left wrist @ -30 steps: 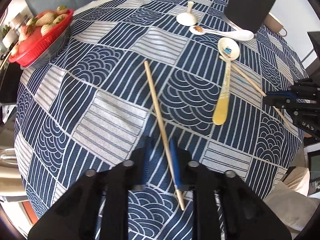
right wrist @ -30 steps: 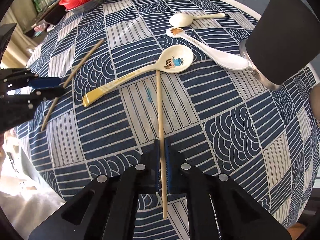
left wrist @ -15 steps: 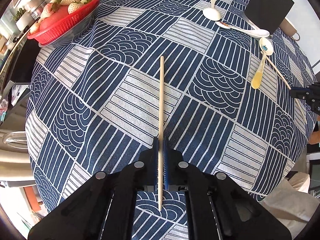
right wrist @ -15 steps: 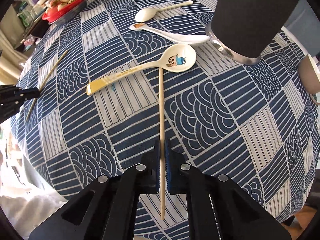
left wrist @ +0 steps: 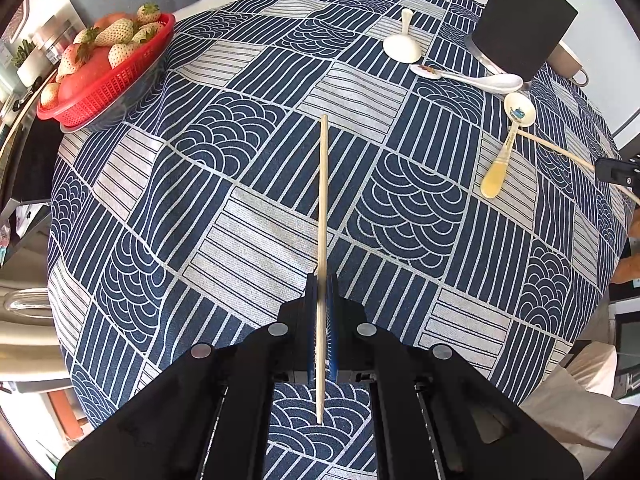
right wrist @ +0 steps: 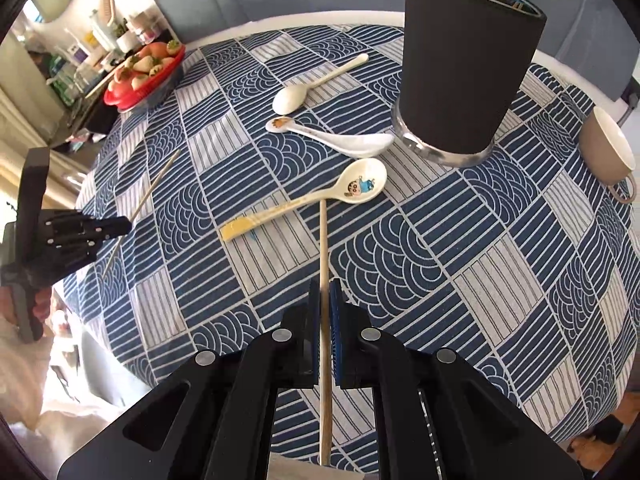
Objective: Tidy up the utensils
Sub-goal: 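Carry both held chopsticks up toward the black holder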
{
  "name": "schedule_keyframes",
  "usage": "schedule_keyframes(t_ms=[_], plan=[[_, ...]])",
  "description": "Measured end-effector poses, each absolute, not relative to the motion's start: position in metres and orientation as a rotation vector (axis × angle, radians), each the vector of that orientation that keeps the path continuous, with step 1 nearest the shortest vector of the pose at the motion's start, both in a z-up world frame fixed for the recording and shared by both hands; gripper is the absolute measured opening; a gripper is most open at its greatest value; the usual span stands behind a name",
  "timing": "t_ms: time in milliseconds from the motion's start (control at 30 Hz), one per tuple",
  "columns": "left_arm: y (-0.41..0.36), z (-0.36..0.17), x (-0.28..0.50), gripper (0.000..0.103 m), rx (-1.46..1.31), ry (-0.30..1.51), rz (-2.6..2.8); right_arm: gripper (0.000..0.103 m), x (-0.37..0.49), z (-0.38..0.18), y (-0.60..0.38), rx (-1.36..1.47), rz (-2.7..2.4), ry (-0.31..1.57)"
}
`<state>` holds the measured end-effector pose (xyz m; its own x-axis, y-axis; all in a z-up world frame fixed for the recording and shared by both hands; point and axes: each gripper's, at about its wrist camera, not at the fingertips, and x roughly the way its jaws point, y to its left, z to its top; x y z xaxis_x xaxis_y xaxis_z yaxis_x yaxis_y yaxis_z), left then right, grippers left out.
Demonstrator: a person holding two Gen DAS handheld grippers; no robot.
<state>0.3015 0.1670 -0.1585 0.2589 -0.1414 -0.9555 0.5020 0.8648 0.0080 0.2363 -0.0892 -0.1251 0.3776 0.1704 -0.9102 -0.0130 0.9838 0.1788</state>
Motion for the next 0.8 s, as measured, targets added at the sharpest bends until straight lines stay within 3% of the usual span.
schedule_keyframes(t_ms=[800], plan=[[0.158,-0.106,0.319,0.005,0.215,1.176,-0.438,0.005,0.258,-0.045,-0.103,0.085,0.198,1.032]])
